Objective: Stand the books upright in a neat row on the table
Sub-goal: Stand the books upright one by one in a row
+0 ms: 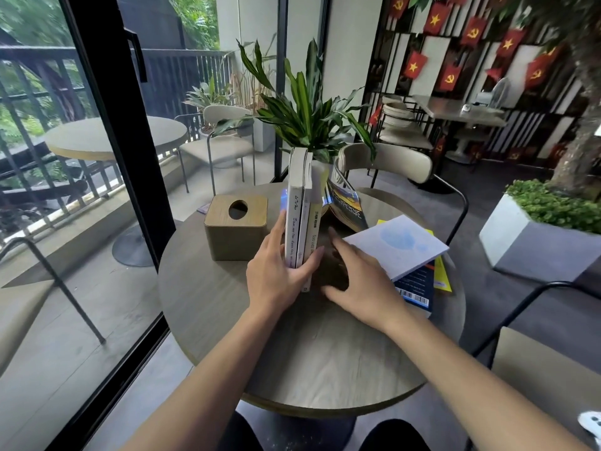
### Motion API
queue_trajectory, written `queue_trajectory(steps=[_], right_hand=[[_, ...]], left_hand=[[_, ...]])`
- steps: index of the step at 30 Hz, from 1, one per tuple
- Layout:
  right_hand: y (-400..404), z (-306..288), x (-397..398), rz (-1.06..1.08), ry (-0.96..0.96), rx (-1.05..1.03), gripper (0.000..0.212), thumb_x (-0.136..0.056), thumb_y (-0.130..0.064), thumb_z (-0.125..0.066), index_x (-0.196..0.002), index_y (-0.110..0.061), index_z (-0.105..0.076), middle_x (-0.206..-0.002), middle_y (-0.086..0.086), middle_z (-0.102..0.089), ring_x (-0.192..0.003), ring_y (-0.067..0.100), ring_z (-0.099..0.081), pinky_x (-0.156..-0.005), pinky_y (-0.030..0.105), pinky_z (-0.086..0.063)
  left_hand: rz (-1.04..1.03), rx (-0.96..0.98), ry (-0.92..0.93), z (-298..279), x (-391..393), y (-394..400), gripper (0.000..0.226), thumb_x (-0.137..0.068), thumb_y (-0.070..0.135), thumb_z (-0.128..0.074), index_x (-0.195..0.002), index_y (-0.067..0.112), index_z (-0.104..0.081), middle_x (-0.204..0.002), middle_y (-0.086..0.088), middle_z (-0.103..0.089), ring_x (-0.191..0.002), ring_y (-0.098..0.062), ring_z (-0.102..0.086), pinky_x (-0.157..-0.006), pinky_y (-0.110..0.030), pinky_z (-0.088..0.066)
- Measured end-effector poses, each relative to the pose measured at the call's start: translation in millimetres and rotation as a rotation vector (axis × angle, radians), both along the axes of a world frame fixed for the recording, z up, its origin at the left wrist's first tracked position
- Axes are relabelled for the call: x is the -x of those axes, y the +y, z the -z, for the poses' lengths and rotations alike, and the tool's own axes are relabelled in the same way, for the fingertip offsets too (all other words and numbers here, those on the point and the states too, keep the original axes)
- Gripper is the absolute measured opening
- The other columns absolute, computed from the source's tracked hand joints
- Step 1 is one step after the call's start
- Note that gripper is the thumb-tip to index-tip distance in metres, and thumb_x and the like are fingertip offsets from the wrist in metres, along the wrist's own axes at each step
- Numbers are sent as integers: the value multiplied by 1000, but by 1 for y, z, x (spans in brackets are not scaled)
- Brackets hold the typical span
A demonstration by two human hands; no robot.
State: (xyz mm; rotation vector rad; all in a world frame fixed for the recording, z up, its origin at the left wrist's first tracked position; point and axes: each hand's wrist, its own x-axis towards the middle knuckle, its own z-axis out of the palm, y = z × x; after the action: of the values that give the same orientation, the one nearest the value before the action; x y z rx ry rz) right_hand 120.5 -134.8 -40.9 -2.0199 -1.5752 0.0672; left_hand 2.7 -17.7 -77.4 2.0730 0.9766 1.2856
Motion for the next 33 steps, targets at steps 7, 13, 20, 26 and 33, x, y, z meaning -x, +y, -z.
queue_trajectory(steps=[7,13,20,26,33], right_hand=[[22,-53,-41,109,-185,-204,73,-87,-27,-67,-151,-15,-33,-141,8,-52,-127,26,-47,-97,36,-42],[77,-60,-76,201,-208,-7,78,-91,-47,-60,-154,-19,-22,-147,9,-46,-131,31,-42,-99,44,-41],[136,-33,-90,293,-17,139,82,-88,-50,-55,-155,-19,-18,-147,17,-44,-132,36,-42,-104,44,-38],[164,-19,-97,432,106,203,90,-84,-60,-55,-152,-9,-24,-151,15,-40,-136,33,-39,-104,41,-35],[172,-15,-92,474,143,298,46,-79,-36,-62,-111,-4,-62,-122,18,-61,-106,35,-59,-85,38,-50]], left_hand=[[-21,4,-2,4,-1,0,90,-73,79,-53,-148,31,-41,-124,8,-64,-105,-12,-61,-83,-28,-48],[-26,35,0,6,-1,1,92,-75,80,-52,-150,30,-37,-127,8,-62,-108,-14,-61,-86,-40,-56],[-42,78,-64,7,0,4,86,-73,78,-54,-140,24,-48,-117,8,-63,-100,-10,-60,-80,-36,-55],[-47,74,-66,6,0,5,86,-73,80,-52,-137,23,-51,-115,10,-63,-100,-8,-59,-80,-34,-54],[-47,57,-46,8,-3,5,88,-73,81,-51,-141,25,-50,-118,10,-62,-101,-7,-58,-80,-26,-50]])
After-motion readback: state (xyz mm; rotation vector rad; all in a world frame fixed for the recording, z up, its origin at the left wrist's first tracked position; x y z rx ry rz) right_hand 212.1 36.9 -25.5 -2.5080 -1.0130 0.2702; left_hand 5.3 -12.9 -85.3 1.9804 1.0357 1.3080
